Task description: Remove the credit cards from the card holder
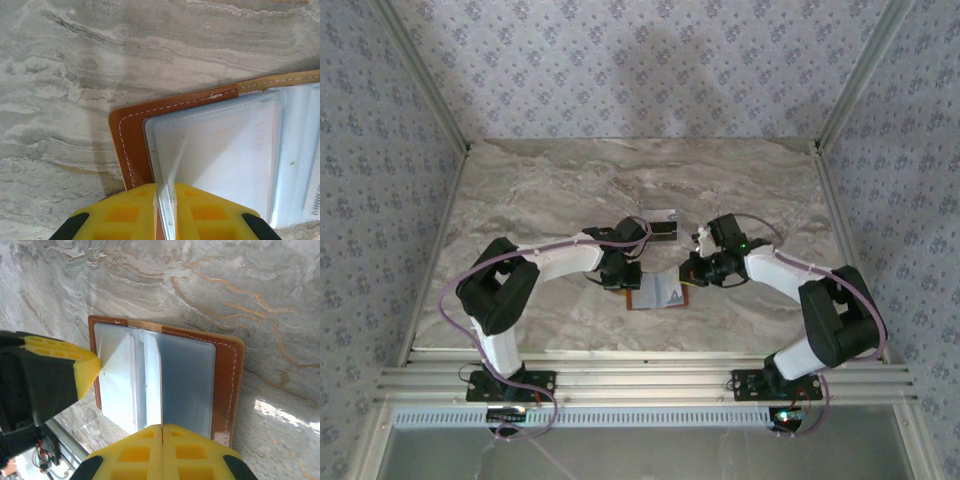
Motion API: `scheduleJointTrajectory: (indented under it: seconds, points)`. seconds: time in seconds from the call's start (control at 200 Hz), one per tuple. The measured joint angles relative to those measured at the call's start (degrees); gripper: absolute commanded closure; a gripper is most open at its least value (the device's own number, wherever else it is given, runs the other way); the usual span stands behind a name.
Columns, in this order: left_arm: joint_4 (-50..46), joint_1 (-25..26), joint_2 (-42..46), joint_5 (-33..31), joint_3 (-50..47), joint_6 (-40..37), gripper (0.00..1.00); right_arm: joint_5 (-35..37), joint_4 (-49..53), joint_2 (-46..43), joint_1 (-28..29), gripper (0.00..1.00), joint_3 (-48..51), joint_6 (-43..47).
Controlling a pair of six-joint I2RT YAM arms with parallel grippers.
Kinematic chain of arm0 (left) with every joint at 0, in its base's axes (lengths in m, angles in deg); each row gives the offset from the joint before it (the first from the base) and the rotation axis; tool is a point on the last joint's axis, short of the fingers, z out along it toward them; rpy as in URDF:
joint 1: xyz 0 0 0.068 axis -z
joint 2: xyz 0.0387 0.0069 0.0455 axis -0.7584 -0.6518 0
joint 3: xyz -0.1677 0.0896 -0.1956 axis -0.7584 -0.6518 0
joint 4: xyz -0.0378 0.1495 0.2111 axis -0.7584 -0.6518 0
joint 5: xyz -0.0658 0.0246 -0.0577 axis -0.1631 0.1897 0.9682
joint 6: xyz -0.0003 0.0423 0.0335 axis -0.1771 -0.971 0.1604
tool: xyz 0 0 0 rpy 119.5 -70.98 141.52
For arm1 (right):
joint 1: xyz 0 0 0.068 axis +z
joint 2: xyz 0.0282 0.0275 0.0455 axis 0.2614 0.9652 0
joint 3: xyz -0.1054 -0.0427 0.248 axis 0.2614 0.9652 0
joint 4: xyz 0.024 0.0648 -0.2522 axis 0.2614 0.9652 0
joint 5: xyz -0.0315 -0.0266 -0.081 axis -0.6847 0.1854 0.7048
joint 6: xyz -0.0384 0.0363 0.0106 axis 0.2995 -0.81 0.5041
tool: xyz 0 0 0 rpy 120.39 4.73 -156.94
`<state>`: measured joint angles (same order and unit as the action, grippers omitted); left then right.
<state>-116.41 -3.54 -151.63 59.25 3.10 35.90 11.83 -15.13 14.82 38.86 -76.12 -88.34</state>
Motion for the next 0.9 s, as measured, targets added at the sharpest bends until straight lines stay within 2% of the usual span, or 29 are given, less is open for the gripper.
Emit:
scheduleJointTrajectory:
  seconds: [0.28,0.63,0.899]
  points:
    - [-0.44,0.04,-0.15,-0.24,0.31,-1.11,0.83,5.66,11.72,-2.45,0.0,1.0,-8.44,17.73]
    - [-0.83,0.11,-0.13,-1.11,0.37,-2.82,0.79,11.32,22.18,-3.02,0.07,1.0,-21.53,47.65]
    - [-1.49,0.09,0.22,-1.68,0.37,-3.04,0.73,12.92,30.51,2.89,-0.22,1.0,-34.29,69.37]
